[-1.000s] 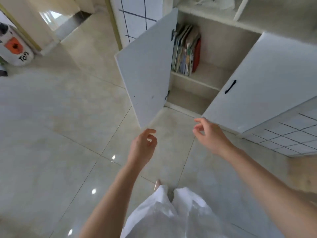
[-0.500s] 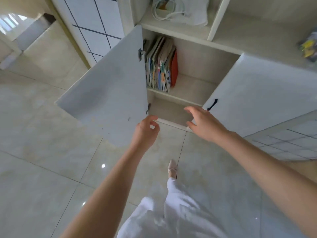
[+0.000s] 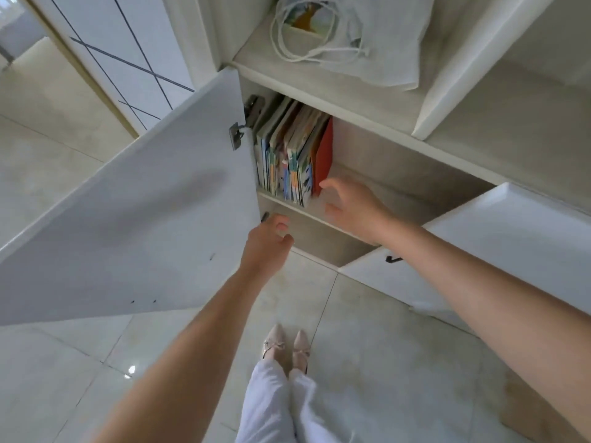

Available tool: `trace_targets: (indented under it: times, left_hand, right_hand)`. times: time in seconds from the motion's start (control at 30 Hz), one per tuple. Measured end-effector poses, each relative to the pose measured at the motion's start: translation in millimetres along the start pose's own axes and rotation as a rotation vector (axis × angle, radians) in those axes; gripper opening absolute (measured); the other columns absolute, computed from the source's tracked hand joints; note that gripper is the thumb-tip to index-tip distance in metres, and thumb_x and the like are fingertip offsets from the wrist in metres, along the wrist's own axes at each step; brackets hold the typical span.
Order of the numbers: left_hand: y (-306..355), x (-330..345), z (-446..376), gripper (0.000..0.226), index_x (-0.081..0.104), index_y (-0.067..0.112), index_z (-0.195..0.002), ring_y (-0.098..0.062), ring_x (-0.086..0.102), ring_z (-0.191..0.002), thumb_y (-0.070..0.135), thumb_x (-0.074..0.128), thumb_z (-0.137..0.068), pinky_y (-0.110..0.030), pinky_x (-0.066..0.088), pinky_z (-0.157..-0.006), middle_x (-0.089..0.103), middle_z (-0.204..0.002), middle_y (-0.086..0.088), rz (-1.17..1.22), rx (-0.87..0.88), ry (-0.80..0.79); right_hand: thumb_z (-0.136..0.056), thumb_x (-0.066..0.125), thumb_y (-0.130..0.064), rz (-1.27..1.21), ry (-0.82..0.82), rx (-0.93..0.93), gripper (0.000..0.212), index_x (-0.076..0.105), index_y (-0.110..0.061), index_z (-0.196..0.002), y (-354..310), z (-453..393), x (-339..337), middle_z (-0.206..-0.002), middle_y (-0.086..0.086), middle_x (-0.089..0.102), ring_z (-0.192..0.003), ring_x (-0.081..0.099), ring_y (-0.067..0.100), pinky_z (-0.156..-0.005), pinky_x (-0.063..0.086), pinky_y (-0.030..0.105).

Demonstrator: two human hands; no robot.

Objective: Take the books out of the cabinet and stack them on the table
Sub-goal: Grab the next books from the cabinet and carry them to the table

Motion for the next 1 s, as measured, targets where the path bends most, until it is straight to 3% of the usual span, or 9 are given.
trace_targets:
  times: [0.07, 0.17, 0.3, 0.4, 0.43, 0.5, 0.67, 0.83, 1.0]
  left_hand:
    - [-0.9, 3.8, -27.6, 0.033, 0.060, 0.013, -0.120, -0.019, 0.065, -0.097, 0.007, 0.055, -0.088, -0.031, 0.053, -0.087, 0.065, -0.119, -0.005, 0.001, 0.003, 0.002]
    - [-3.2, 13.2, -59.8, 0.034, 0.059, 0.012, -0.123, -0.013, 0.060, -0.095, 0.006, 0.055, -0.089, -0.022, 0.046, -0.087, 0.064, -0.122, -0.006, 0.071, -0.004, 0.018]
    - [-12.2, 28.6, -98.3, 0.037, 0.058, 0.015, -0.124, -0.019, 0.063, -0.105, 0.007, 0.053, -0.089, -0.034, 0.051, -0.095, 0.065, -0.123, -0.004, 0.125, -0.003, 0.095]
    - [-12.6, 41.2, -120.6, 0.045, 0.050, 0.013, -0.135, -0.021, 0.059, -0.118, 0.007, 0.056, -0.091, -0.039, 0.047, -0.103, 0.059, -0.134, -0.004, 0.165, 0.055, 0.126]
    - [-15.2, 47.2, -132.1, 0.049, 0.047, 0.013, -0.138, -0.020, 0.056, -0.122, 0.006, 0.055, -0.091, -0.039, 0.044, -0.106, 0.055, -0.138, -0.003, 0.184, 0.071, 0.142]
    - [-15.9, 53.4, -143.4, 0.054, 0.041, 0.015, -0.144, -0.019, 0.051, -0.129, 0.007, 0.054, -0.091, -0.039, 0.041, -0.109, 0.049, -0.145, -0.002, 0.199, 0.091, 0.181]
    - [-21.7, 66.2, -151.5, 0.057, 0.037, 0.016, -0.146, -0.022, 0.044, -0.136, 0.007, 0.053, -0.092, -0.040, 0.040, -0.110, 0.044, -0.149, -0.005, 0.225, 0.127, 0.295]
    - [-30.3, 84.1, -151.8, 0.065, 0.032, 0.020, -0.148, -0.023, 0.048, -0.130, 0.004, 0.054, -0.090, -0.033, 0.045, -0.102, 0.039, -0.151, -0.004, 0.270, 0.120, 0.284]
    - [-38.4, 86.5, -155.2, 0.064, 0.038, 0.018, -0.145, -0.026, 0.057, -0.121, 0.001, 0.055, -0.085, -0.044, 0.053, -0.094, 0.043, -0.147, -0.004, 0.327, 0.123, 0.345]
  right_hand:
    - [-0.093, 0.053, -0.022, -0.037, 0.022, 0.015, 0.041, 0.051, -0.009, -0.132, 6.8, -26.4, 3.9, -0.132, 0.012, 0.055, -0.120, 0.053, 0.025, -0.099, 0.043, 0.030]
    - [-0.093, 0.053, -0.026, -0.008, 0.032, 0.030, 0.036, 0.054, -0.009, -0.125, 15.4, -60.7, 21.1, -0.120, 0.014, 0.059, -0.109, 0.058, 0.028, -0.092, 0.049, 0.038]
    - [-0.093, 0.054, -0.040, -0.154, 0.076, 0.156, 0.051, 0.044, -0.005, -0.130, 35.8, -109.0, 33.3, -0.122, 0.013, 0.058, -0.106, 0.059, 0.028, -0.089, 0.051, 0.038]
    - [-0.094, 0.049, -0.049, -0.327, 0.099, 0.337, 0.066, 0.032, -0.003, -0.138, 65.0, -138.3, 34.9, -0.127, 0.007, 0.051, -0.111, 0.053, 0.024, -0.079, 0.050, 0.017]
    - [-0.092, 0.048, -0.056, -0.385, 0.108, 0.382, 0.076, 0.026, -0.003, -0.142, 74.2, -151.3, 37.4, -0.136, 0.009, 0.048, -0.118, 0.051, 0.025, -0.086, 0.048, 0.020]
    - [-0.087, 0.047, -0.066, -0.495, 0.107, 0.458, 0.093, 0.015, -0.004, -0.148, 82.7, -165.8, 36.4, -0.150, 0.012, 0.037, -0.130, 0.044, 0.029, -0.102, 0.045, 0.037]
    - [-0.069, 0.048, -0.084, -0.708, -0.032, 0.539, 0.106, 0.021, -0.022, -0.151, 78.5, -183.2, 52.4, -0.153, 0.012, 0.035, -0.132, 0.043, 0.036, -0.106, 0.037, 0.057]
    - [-0.058, 0.048, -0.091, -0.768, -0.186, 0.476, 0.110, 0.029, -0.031, -0.148, 61.3, -186.6, 69.0, -0.151, 0.013, 0.039, -0.131, 0.042, 0.042, -0.105, 0.031, 0.067]
    - [-0.080, 0.054, -0.070, -0.821, -0.182, 0.414, 0.079, 0.039, -0.023, -0.141, 57.7, -191.7, 70.4, -0.143, 0.008, 0.049, -0.123, 0.052, 0.036, -0.102, 0.037, 0.057]
Point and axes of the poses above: each hand's wrist, its own z-axis away from the middle knuckle, its own x-axis out of the palm, y = z × x, the point moved 9 cm from there along -z, towards the middle knuckle
